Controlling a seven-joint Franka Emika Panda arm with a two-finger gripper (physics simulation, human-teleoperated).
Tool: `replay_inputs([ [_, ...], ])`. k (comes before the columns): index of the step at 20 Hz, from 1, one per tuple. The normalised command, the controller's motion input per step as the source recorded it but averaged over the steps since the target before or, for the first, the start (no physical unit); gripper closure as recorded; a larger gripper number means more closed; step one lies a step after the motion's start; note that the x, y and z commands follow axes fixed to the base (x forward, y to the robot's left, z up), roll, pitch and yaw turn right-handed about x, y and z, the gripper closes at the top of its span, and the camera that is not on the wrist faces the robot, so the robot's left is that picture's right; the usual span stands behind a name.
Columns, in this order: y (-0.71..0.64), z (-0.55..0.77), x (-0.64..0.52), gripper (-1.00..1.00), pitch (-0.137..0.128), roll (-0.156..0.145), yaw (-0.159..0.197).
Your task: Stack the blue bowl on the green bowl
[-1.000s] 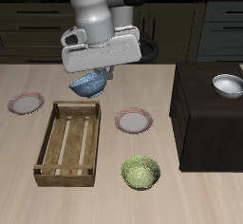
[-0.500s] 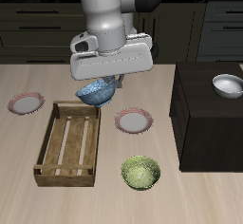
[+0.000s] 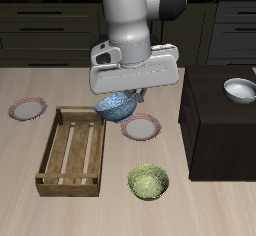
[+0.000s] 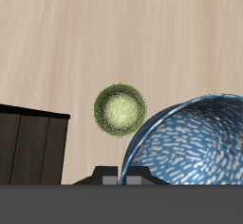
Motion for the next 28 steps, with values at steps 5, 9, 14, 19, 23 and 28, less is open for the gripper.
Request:
replay_inputs([
  [5, 0.22, -0.01, 0.29, 1.0, 0.002, -0.022, 0.017],
  [9, 0.04, -0.03, 0.14, 1.0, 0.006, -0.014, -0.004],
  [14, 0.0, -0.15, 0.16, 1.0, 0.02, -0.024, 0.003],
  [19, 0.02, -0.24, 0.11, 1.0, 0.026, -0.018, 0.002],
  [23, 0.06, -0.25, 0.1, 1.0, 0.027, -0.006, 0.007],
  [28, 0.04, -0.31, 0.12, 1.0, 0.03, -0.013, 0.002],
])
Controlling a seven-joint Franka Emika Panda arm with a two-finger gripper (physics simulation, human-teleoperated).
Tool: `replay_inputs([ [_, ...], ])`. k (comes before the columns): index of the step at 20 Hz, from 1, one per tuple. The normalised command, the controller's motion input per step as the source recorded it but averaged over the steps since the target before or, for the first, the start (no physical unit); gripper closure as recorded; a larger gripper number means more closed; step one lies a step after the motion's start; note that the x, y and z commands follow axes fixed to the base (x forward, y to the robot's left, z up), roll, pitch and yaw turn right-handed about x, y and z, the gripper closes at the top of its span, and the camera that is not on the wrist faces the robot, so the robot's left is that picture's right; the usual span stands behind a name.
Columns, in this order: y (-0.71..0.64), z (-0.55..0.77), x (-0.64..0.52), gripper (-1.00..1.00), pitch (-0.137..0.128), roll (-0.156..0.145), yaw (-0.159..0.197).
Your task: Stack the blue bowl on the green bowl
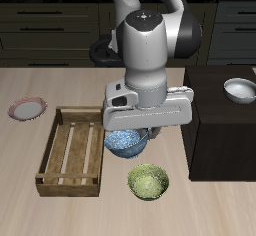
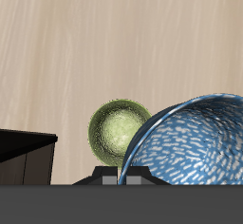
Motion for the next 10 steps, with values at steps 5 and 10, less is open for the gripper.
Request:
replay_inputs([
  [5, 0.08, -0.28, 0.08, 1.0, 0.028, 0.001, -0.007],
  [10, 0.19, -0.29, 0.02, 1.0, 0.035, 0.025, 0.005],
])
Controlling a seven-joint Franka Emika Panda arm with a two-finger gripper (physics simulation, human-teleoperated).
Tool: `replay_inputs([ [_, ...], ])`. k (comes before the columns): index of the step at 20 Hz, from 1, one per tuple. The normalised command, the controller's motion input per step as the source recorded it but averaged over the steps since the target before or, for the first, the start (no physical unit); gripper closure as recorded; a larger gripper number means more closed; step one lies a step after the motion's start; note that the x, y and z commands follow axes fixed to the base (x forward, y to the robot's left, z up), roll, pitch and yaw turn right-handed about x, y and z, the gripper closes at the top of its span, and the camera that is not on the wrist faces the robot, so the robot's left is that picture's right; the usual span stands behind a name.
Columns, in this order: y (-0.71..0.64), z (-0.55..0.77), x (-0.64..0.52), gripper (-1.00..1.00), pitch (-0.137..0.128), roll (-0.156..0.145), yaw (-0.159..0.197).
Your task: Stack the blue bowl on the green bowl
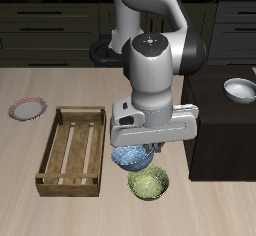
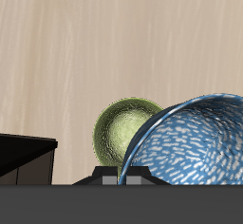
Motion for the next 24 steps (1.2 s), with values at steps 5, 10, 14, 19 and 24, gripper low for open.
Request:
replay_inputs([
  [5, 0.13, -0.23, 0.03, 1.0, 0.033, 0.019, -0.003],
  [10, 0.04, -0.27, 0.03, 1.0, 0.034, 0.005, -0.008],
  [14, -0.01, -0.31, 0.04, 1.0, 0.034, -0.011, -0.006],
  [19, -0.02, -0.31, 0.0, 1.0, 0.046, -0.009, -0.006],
  [24, 0.03, -0.27, -0.06, 1.0, 0.044, 0.015, 0.024],
])
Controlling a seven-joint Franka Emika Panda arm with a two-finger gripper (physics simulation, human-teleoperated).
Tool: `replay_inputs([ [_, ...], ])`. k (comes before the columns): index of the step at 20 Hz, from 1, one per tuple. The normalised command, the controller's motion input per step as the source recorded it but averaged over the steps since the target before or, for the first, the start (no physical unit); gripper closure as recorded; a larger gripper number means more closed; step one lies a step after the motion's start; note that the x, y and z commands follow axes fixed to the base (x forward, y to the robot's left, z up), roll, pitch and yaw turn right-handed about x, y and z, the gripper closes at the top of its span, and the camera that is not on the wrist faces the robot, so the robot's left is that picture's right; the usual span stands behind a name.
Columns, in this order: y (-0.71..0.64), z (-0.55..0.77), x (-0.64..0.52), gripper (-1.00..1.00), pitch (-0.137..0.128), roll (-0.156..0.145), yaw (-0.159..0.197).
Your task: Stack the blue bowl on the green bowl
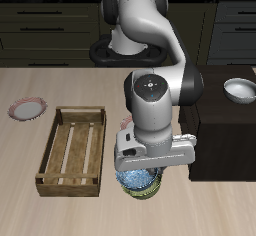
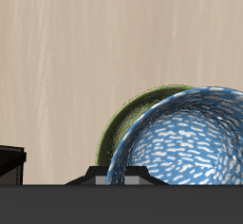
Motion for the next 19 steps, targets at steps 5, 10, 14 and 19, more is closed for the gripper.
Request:
replay_inputs([
  [5, 0.07, -0.05, -0.11, -1.0, -0.004, -0.006, 0.033],
  [10, 0.06, 0.11, -0.08, -1.0, -0.015, 0.028, 0.024],
  [14, 0.02, 0.16, -0.09, -1.0, -0.026, 0.021, 0.016],
  [19, -0.02, 0.22, -0.13, -1.0, -0.039, 0.009, 0.02],
])
